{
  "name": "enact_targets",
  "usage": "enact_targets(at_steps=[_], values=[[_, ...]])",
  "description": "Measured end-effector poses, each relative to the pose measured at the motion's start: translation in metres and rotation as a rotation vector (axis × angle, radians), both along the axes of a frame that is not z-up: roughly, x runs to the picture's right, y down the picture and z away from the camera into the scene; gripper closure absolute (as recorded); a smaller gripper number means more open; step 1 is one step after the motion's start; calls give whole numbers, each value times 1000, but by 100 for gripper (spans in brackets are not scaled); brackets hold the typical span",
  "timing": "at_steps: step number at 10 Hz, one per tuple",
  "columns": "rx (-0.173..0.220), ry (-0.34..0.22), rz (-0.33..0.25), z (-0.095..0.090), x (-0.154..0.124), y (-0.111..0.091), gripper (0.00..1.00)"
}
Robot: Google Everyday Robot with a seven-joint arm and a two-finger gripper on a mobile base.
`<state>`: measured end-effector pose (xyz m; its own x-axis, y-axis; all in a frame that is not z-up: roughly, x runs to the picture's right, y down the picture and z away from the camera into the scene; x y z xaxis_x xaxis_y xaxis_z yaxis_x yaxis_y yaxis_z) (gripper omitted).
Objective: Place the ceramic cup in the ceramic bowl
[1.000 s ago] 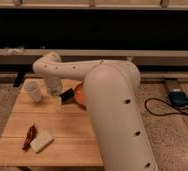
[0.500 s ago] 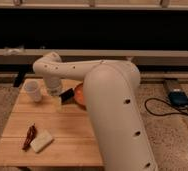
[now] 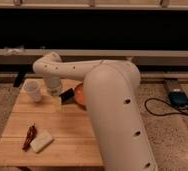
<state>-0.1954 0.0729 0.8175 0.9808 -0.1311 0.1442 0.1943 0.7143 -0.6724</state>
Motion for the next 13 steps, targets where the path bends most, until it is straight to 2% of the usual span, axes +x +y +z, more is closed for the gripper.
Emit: enact_targets(at_steps=[7, 9, 10, 13], values=[[2, 0, -3, 0, 0, 0, 20], [28, -22, -27, -3, -9, -8, 20], [57, -50, -46, -3, -26, -20, 20], [109, -104, -101, -3, -67, -54, 20]])
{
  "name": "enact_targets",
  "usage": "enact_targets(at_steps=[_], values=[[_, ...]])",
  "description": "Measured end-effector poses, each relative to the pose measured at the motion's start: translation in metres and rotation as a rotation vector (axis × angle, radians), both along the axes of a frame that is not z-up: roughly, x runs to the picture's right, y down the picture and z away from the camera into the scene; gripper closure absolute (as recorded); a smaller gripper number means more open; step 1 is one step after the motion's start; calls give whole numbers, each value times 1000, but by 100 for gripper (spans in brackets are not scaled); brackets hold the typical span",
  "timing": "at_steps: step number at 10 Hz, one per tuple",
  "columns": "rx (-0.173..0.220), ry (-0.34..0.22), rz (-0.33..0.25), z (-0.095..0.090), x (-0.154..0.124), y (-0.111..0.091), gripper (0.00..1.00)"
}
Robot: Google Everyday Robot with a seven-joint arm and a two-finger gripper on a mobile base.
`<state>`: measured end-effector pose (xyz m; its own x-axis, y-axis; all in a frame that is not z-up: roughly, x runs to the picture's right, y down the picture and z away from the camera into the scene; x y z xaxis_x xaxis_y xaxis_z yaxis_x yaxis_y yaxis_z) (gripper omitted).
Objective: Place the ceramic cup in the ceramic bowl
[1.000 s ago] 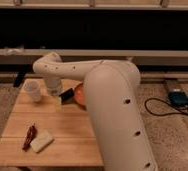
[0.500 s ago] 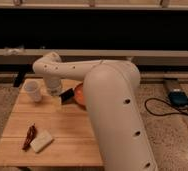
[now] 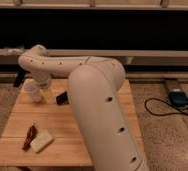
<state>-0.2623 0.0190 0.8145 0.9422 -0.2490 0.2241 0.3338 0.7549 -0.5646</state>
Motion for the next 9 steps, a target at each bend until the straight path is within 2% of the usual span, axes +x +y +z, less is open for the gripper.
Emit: enact_targets(at_steps=[2, 4, 6, 7, 9], values=[[32, -42, -32, 0, -24, -20, 20], [44, -88, -56, 0, -41, -27, 20], [34, -128, -78, 0, -61, -22, 20], [16, -149, -83, 7, -69, -11, 20], [-1, -159, -88, 16, -71, -1, 20]])
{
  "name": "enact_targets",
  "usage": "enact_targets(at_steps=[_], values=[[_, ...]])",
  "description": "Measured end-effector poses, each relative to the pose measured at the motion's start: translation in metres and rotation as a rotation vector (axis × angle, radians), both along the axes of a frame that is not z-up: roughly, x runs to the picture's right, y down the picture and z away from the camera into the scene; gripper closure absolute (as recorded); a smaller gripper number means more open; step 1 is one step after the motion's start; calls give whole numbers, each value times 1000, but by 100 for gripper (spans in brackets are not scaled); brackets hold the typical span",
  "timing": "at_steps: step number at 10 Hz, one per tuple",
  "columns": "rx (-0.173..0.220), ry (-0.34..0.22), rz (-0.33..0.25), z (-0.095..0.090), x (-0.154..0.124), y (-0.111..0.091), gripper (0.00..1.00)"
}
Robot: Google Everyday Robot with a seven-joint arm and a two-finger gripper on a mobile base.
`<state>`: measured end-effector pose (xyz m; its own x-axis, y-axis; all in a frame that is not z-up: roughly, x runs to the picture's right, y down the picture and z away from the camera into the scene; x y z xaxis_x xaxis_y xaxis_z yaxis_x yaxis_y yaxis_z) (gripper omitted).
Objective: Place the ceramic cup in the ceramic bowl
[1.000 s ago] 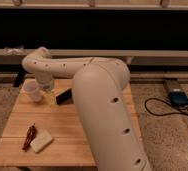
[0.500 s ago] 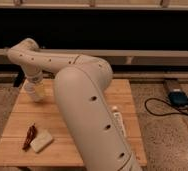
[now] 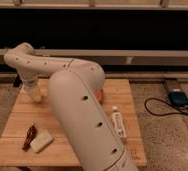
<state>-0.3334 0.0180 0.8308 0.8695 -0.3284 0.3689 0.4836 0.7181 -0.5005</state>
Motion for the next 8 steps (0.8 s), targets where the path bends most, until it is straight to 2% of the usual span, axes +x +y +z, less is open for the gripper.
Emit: enact_targets(at_steps=[2, 5, 6, 8], values=[[-28, -25, -7, 13, -11, 17, 20], [-41, -30, -1, 30, -14, 30, 22], [-36, -28, 1, 34, -16, 33, 30], [-24, -20, 5, 39, -18, 38, 52]])
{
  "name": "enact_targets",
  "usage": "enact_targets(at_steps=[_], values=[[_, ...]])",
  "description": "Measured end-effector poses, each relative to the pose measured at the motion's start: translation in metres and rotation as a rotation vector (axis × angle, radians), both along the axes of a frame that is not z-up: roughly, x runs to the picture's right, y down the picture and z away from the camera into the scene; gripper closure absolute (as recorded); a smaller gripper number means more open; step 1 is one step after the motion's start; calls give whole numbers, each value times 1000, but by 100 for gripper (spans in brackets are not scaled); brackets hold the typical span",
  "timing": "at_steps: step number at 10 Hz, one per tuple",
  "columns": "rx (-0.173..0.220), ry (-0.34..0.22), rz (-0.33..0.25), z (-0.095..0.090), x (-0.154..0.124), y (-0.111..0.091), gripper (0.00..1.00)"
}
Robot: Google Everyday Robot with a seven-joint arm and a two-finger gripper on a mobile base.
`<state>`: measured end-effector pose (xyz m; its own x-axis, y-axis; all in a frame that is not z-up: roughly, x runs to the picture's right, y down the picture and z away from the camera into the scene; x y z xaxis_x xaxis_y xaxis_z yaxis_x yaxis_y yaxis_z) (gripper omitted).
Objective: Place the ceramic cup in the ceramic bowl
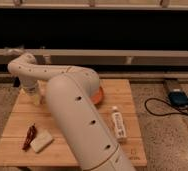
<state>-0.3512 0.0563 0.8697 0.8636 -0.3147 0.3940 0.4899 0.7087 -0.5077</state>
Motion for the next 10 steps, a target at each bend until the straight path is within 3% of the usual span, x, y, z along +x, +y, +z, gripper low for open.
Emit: enact_targets(at_steps=[4, 5, 10], values=[[25, 29, 19, 3, 10, 1, 92], [35, 33, 26, 1, 14, -1, 98], [103, 75, 96, -30, 64, -32, 100]])
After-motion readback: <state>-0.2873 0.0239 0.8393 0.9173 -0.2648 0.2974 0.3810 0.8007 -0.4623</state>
